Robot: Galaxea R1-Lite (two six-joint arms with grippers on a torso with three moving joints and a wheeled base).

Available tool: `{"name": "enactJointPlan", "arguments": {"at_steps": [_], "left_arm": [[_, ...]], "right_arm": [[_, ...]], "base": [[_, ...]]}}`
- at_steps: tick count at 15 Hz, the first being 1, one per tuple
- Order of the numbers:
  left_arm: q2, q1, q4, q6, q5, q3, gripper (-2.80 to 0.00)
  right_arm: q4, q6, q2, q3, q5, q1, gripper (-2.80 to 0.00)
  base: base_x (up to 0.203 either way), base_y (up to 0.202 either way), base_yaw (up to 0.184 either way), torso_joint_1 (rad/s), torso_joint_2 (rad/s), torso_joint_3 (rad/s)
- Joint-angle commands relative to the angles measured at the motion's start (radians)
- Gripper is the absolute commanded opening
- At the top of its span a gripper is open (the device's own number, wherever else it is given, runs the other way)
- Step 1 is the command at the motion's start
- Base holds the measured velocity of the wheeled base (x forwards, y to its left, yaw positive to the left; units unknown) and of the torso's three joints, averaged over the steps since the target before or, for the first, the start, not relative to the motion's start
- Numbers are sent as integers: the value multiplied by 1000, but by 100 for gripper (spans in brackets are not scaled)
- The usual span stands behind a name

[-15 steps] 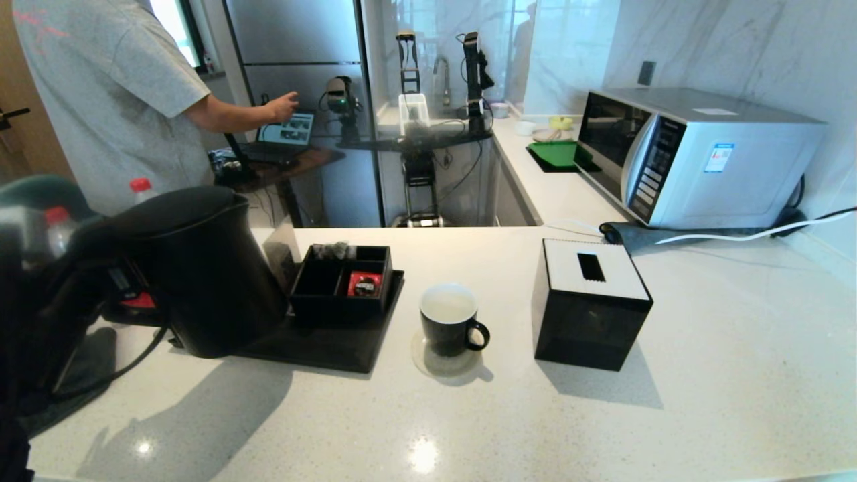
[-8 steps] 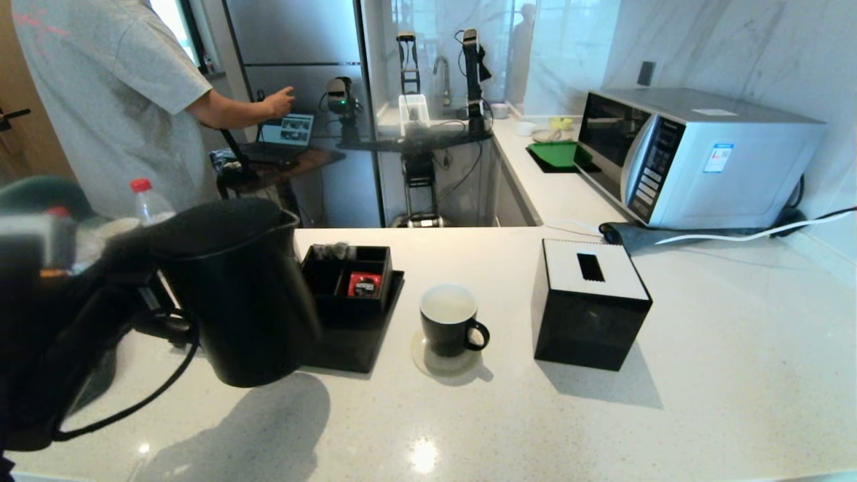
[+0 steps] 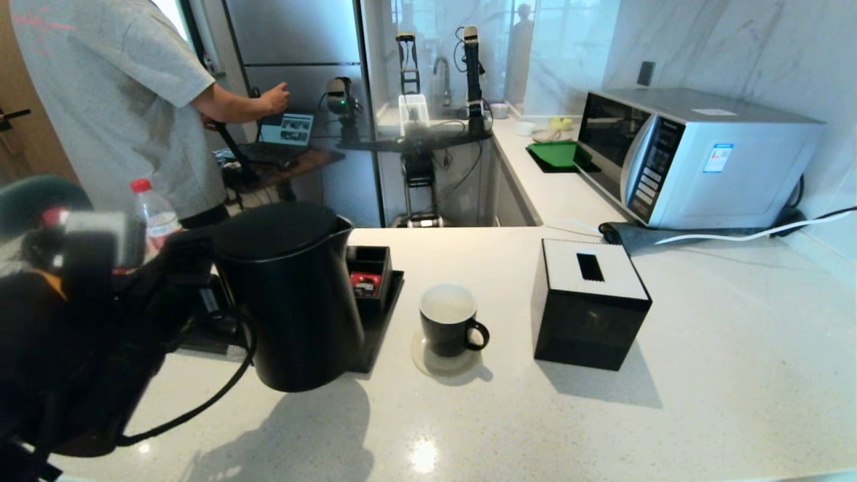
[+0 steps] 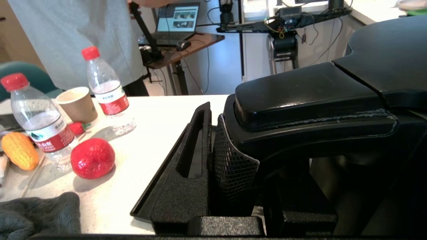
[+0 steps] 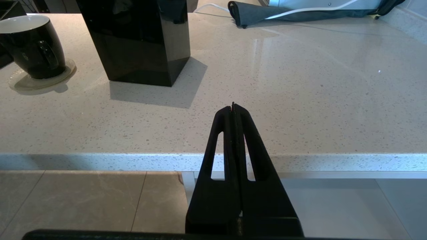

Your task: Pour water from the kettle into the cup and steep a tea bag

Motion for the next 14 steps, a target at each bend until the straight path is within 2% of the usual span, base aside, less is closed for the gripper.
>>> {"name": "enactJointPlan", "arguments": {"at_steps": [1,5,8,13,14], "left_arm": [[28,-62,-8,15,50,-18,-280],[27,-124,-8,38,105,-21,-280],[14,-152,-10,65,115,-27,-280],[-16,-167,-7,90,142,-15,-280],[-16,-167,-5,110,144,-15,-280]], "right_arm": [[0,0,1,0,0,0,-280],[0,0,1,0,0,0,-280],[0,0,1,0,0,0,-280],[0,0,1,0,0,0,-280],[0,0,1,0,0,0,-280]], "base": [[0,0,0,0,0,0],[0,0,0,0,0,0],[0,0,0,0,0,0],[0,0,0,0,0,0],[0,0,0,0,0,0]]}}
